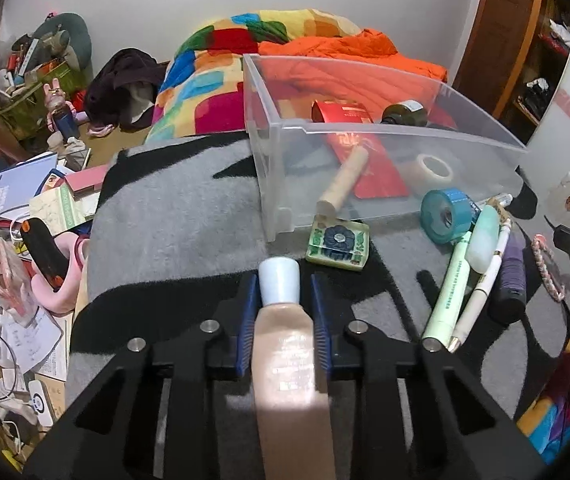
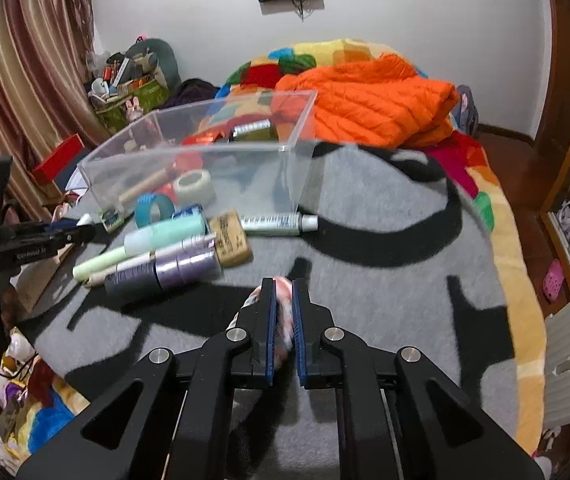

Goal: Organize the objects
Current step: 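Grasp the beige squeeze tube with left gripper while right gripper grasps the braided bracelet, then carry the tube and bracelet into the clear box and open both grippers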

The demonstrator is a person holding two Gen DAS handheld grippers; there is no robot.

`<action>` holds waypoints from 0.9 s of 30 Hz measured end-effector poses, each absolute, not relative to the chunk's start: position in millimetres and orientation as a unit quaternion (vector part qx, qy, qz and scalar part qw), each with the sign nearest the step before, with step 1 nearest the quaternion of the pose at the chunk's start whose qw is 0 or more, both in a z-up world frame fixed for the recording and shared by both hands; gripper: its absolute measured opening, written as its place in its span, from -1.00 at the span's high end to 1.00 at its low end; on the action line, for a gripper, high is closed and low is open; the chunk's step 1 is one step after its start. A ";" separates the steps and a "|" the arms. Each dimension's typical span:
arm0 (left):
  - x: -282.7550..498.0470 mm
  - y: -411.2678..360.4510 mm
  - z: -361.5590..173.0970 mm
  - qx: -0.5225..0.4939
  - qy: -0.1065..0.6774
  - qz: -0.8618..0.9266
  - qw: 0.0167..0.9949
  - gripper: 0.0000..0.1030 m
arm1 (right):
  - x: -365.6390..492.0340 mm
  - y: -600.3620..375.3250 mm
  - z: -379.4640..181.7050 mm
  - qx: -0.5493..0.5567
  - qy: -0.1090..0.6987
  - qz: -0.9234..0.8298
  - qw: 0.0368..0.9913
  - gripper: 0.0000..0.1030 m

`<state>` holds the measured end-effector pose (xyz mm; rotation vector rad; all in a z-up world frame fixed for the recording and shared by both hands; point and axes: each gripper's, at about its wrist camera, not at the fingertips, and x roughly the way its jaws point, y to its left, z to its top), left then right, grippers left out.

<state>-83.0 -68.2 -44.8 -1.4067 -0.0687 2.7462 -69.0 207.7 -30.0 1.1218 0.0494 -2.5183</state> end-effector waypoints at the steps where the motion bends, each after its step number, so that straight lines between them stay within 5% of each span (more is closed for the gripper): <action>1: -80.6 -68.9 -42.3 -0.452 -0.024 0.891 0.026 0.58 | -69.5 206.2 -29.3 0.401 0.025 -0.896 0.189 0.86; 4: -75.1 -71.9 -31.6 -0.440 -0.033 0.897 0.025 0.61 | -73.4 201.3 -31.6 0.412 0.042 -0.891 0.187 0.77; 7: -68.8 -72.8 -17.6 -0.422 -0.033 0.906 0.022 0.62 | -76.9 200.9 -35.8 0.417 0.038 -0.888 0.189 0.39; 13: -60.7 -74.0 14.8 -0.385 -0.043 0.922 0.025 0.61 | -87.6 202.5 -52.6 0.437 0.021 -0.879 0.192 0.39; 16: -58.0 -71.8 32.3 -0.363 -0.046 0.930 0.027 0.62 | -91.4 204.0 -55.6 0.444 0.008 -0.873 0.201 0.79; 27: -59.5 -58.1 82.2 -0.307 -0.042 0.950 0.043 0.63 | -91.9 210.6 -16.3 0.397 -0.026 -0.892 0.214 0.80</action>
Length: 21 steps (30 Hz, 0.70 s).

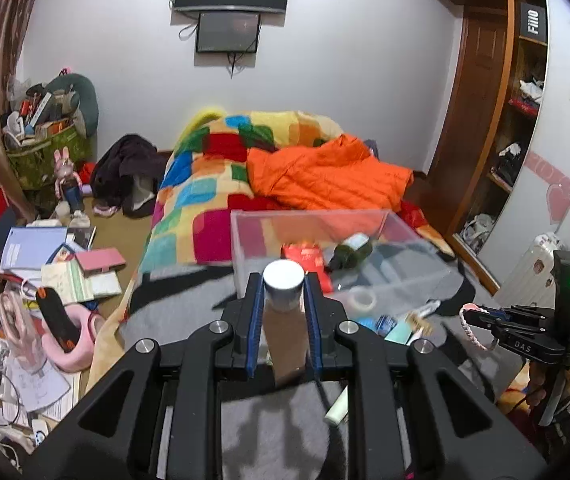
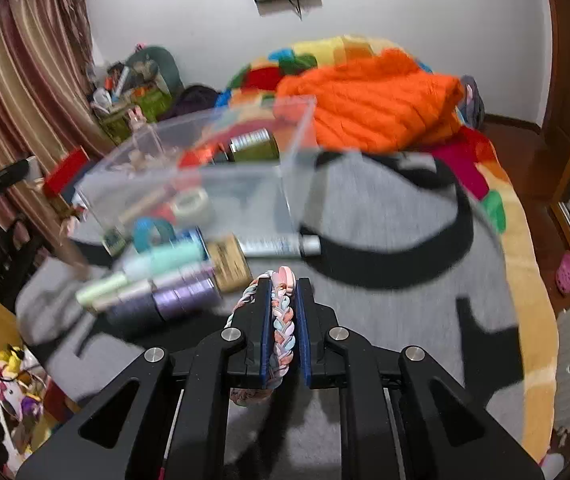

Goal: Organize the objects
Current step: 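Carry the tube and bracelet into the clear box and open both grippers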

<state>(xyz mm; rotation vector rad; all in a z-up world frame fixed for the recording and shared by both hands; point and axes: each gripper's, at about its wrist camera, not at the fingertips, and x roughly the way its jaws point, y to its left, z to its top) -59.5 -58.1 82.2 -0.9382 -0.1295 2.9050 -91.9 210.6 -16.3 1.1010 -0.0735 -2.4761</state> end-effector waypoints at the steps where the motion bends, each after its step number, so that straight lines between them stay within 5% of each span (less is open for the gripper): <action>1: -61.4 -56.5 87.7 -0.301 -0.043 0.952 0.045 0.63 | -93.7 209.1 -8.3 0.388 -0.029 -0.895 0.218 0.80; 21: -105.3 -57.5 132.2 -0.249 -0.072 0.965 0.046 0.64 | -150.8 131.5 58.1 0.309 -0.008 -0.914 0.261 0.80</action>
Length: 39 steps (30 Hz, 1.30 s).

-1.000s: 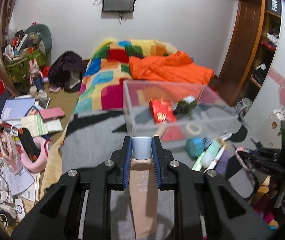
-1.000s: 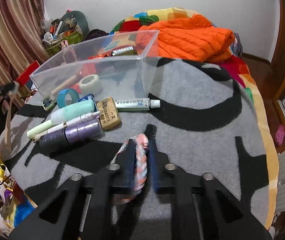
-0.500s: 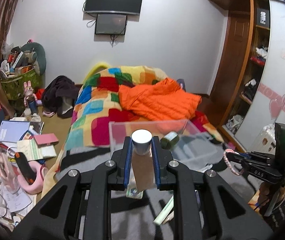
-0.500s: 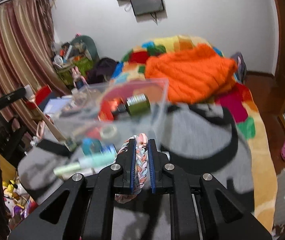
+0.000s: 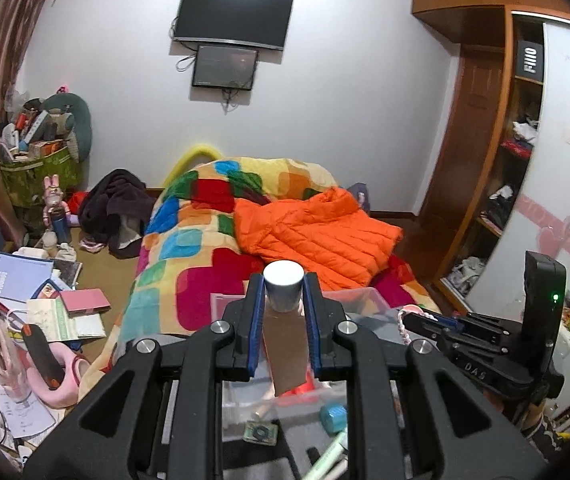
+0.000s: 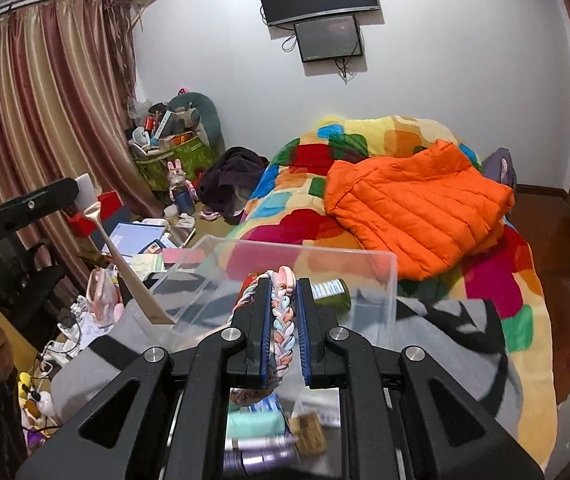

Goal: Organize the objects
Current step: 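Carry the tube and bracelet into the clear box and open both grippers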

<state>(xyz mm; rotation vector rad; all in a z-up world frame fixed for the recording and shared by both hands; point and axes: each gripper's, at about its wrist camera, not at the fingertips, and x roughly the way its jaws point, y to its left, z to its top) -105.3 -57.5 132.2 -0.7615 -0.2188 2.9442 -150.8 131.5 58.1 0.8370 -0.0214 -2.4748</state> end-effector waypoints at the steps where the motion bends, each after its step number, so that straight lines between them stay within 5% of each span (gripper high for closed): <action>1: -111.8 -58.7 127.4 -0.255 -0.069 0.964 0.042 0.64 | -156.8 125.8 53.8 0.315 -0.002 -0.913 0.259 0.80; 16: -162.9 -57.6 65.2 -0.344 -0.076 0.934 0.053 0.64 | -194.4 92.8 -4.3 0.392 0.065 -0.883 0.249 0.79; 23: -153.2 -42.7 62.0 -0.345 -0.049 0.935 0.061 0.60 | -187.8 97.2 0.8 0.382 0.075 -0.889 0.240 0.28; 30: -131.5 -39.8 55.2 -0.342 -0.026 0.938 0.051 0.02 | -169.3 106.9 16.6 0.360 0.076 -0.899 0.239 -0.01; 32: -123.9 -39.2 50.0 -0.344 -0.014 0.938 0.047 0.01 | -162.4 111.1 21.2 0.349 0.076 -0.903 0.238 -0.11; 39: -106.7 -46.1 30.7 -0.368 -0.013 0.928 0.046 0.00 | -150.8 124.3 29.7 0.337 0.068 -0.908 0.239 -0.14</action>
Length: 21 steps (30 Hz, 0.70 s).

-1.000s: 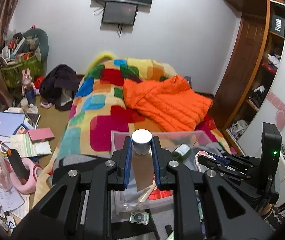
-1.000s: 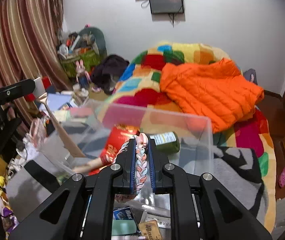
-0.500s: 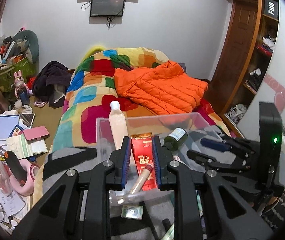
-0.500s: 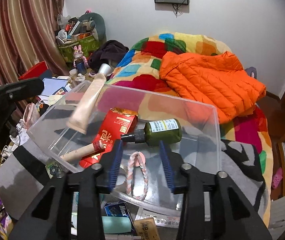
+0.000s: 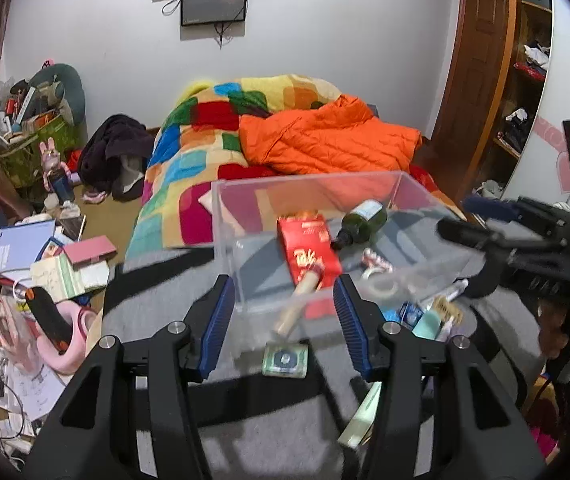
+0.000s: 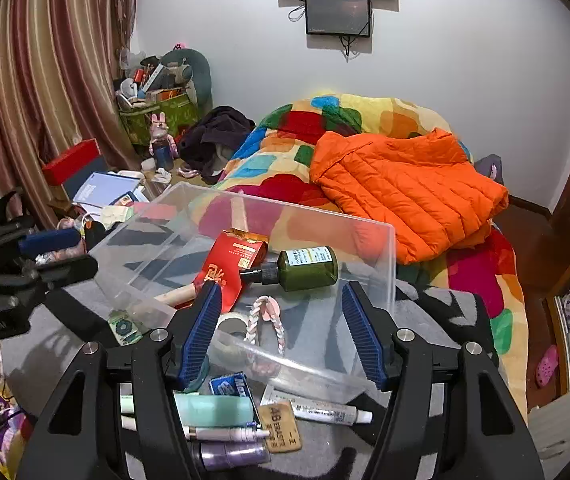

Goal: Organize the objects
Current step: 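Carry the tube and bracelet into the clear box and open both grippers, then grasp the green square tile with left gripper while right gripper grasps the beige eraser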

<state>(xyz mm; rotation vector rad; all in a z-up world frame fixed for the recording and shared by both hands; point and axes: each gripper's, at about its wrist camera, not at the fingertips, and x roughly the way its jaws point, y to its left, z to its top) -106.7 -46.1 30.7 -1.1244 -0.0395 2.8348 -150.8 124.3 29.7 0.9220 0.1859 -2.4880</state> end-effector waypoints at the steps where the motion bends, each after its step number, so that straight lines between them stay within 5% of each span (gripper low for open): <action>1: -105.2 -47.9 28.2 -0.372 -0.014 0.927 0.043 -0.01 | -149.8 126.5 30.7 0.335 0.067 -0.909 0.237 -0.14; 21: -105.6 -39.9 -38.0 -0.462 -0.017 0.886 0.049 -0.10 | -108.5 165.9 2.1 0.380 0.038 -0.892 0.243 -0.23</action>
